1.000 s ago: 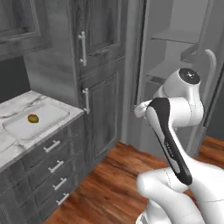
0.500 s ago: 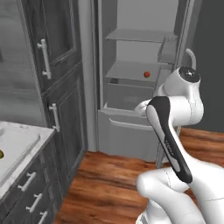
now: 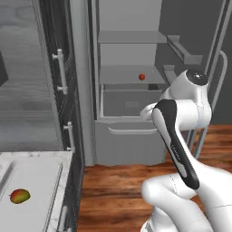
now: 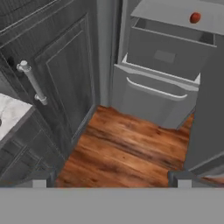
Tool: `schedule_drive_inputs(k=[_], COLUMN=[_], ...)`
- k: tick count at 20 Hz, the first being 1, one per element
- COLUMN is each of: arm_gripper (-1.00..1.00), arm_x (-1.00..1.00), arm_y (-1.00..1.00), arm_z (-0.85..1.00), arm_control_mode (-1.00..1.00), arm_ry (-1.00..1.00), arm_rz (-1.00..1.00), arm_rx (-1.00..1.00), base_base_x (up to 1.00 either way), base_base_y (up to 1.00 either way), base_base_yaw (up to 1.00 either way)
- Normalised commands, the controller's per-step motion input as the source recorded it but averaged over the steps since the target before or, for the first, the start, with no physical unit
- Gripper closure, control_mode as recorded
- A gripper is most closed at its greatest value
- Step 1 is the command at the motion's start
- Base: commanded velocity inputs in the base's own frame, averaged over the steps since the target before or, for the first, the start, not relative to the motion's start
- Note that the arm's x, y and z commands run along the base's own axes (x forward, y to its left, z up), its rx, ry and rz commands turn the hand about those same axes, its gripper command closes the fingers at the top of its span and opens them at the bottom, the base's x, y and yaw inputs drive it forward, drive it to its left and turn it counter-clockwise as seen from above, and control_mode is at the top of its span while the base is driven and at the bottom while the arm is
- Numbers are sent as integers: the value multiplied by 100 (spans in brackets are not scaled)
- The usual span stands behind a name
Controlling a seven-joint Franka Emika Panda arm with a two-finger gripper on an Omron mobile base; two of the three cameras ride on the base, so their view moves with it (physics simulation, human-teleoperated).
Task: Pick the mango and apple from the fridge and place them inside the tupperware on the counter.
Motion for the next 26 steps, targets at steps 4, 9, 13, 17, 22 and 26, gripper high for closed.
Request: schedule_drive_inputs(k=[4,9,13,17,22,26], arm_gripper=[-100,-100,-100,-100,-100,-100], arm_x=[0,0,0,0,0,0], arm_y=[0,0,0,0,0,0], arm_z=[0,0,0,0,0,0], arm_control_mode=[100,100,100,100,100,100], arm_ry=[0,0,0,0,0,0], arm_rz=[0,0,0,0,0,0], arm_rx=[0,0,0,0,0,0], base_base_x=[0,0,8,35,32,36], base_base_y=[35,0,23,62,29,4], base_base_yaw=[-40,-35,-30,-19,-11,-10])
